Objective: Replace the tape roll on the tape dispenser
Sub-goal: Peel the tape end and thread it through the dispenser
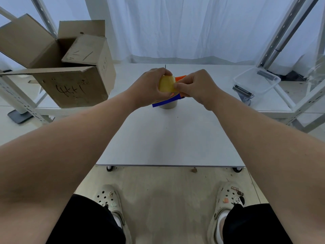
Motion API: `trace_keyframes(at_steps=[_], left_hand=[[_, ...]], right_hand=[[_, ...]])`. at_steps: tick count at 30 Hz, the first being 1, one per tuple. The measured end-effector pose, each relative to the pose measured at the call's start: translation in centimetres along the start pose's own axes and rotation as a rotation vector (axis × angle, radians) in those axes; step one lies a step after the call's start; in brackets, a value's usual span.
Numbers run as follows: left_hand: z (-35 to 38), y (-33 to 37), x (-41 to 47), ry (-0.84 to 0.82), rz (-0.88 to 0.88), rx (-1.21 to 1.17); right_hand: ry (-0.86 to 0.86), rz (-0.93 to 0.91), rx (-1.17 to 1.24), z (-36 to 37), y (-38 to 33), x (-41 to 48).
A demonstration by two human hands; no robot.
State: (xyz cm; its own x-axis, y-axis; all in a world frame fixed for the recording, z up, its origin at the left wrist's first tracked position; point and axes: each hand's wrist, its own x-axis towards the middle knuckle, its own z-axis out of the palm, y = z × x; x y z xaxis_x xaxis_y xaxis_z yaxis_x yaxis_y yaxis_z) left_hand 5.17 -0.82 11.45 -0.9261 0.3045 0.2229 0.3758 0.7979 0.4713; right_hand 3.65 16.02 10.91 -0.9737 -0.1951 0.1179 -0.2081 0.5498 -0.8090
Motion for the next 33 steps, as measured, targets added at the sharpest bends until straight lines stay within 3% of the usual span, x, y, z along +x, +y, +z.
trace_keyframes(at_steps=[8,14,33], left_hand=[[-0.1,0.6,-0.1,0.017,0.03,0.022],[-0.1,0.5,-0.1,0.004,0.034,0.038],[-0.2,0.8,-0.2,0.043,0.028,0.0]], right_hand=[[0.123,-0.036,-0.147,0.0,-0.1,0.1],[0.019,0.058,0.016,-0.3,-0.2,-0.3],[0.081,0.027,0.024,-0.6,0.0,0.2]])
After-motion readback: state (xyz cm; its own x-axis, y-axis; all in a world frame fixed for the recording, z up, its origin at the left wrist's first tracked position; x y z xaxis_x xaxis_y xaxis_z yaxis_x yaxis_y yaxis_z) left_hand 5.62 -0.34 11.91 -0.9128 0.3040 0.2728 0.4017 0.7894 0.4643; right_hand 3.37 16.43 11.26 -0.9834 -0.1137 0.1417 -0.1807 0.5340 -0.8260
